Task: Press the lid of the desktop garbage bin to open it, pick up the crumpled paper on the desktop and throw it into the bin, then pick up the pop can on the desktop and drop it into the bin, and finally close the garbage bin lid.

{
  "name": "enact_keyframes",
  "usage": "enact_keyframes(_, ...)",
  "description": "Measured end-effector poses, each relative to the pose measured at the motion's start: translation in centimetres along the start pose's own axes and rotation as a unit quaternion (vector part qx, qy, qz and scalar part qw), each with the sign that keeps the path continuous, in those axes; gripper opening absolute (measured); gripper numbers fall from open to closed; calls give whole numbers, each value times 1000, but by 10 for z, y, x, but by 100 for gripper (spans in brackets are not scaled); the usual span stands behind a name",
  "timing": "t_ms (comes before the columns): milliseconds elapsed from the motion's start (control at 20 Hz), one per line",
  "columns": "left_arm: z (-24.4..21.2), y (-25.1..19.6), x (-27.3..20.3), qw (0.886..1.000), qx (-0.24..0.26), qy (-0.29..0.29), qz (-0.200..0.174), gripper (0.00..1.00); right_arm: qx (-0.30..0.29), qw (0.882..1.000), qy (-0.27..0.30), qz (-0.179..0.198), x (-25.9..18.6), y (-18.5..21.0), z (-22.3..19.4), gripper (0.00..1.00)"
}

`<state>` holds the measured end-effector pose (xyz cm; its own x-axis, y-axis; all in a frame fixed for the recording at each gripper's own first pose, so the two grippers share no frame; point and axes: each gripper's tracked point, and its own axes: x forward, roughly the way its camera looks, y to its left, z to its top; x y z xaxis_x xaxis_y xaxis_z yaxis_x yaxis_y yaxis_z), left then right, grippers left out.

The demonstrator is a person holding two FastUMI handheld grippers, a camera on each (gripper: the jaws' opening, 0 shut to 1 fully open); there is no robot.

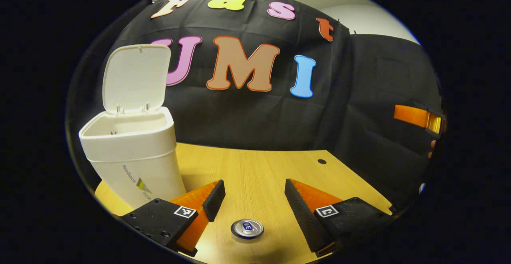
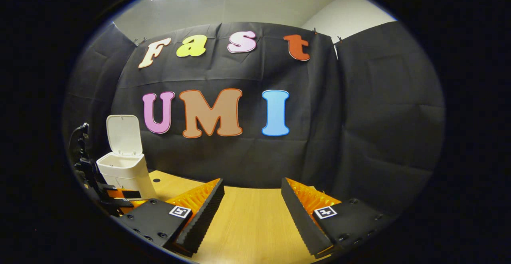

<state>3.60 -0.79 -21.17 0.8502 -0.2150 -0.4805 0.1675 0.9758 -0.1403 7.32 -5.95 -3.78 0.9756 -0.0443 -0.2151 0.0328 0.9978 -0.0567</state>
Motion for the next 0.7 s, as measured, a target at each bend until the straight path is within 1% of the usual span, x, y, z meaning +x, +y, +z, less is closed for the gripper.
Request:
enact_keyframes(300, -70, 3, 17, 997, -12, 72, 9, 93, 2, 1000, 24, -16, -8, -18, -17, 96)
enact_keyframes(350, -82, 5, 19, 996, -13, 83, 13, 93, 0, 999, 28, -17, -9, -19, -20, 91)
enact_keyframes(400, -91, 7, 21, 995, -13, 93, 15, 93, -2, 999, 33, -17, -11, -20, -23, 96)
enact_keyframes(450, -102, 8, 22, 994, -11, 104, 18, 93, -5, 999, 37, -19, -12, -21, -26, 96)
enact_keyframes(500, -111, 9, 25, 993, -8, 113, 19, 92, -8, 999, 42, -20, -14, -22, -29, 91)
enact_keyframes(550, -121, 11, 27, 992, -4, 124, 21, 93, -10, 999, 46, -20, -15, -23, -32, 96)
enact_keyframes(700, -147, 15, 33, 987, 5, 156, 25, 95, -18, 998, 53, -24, -19, -28, -35, 96)
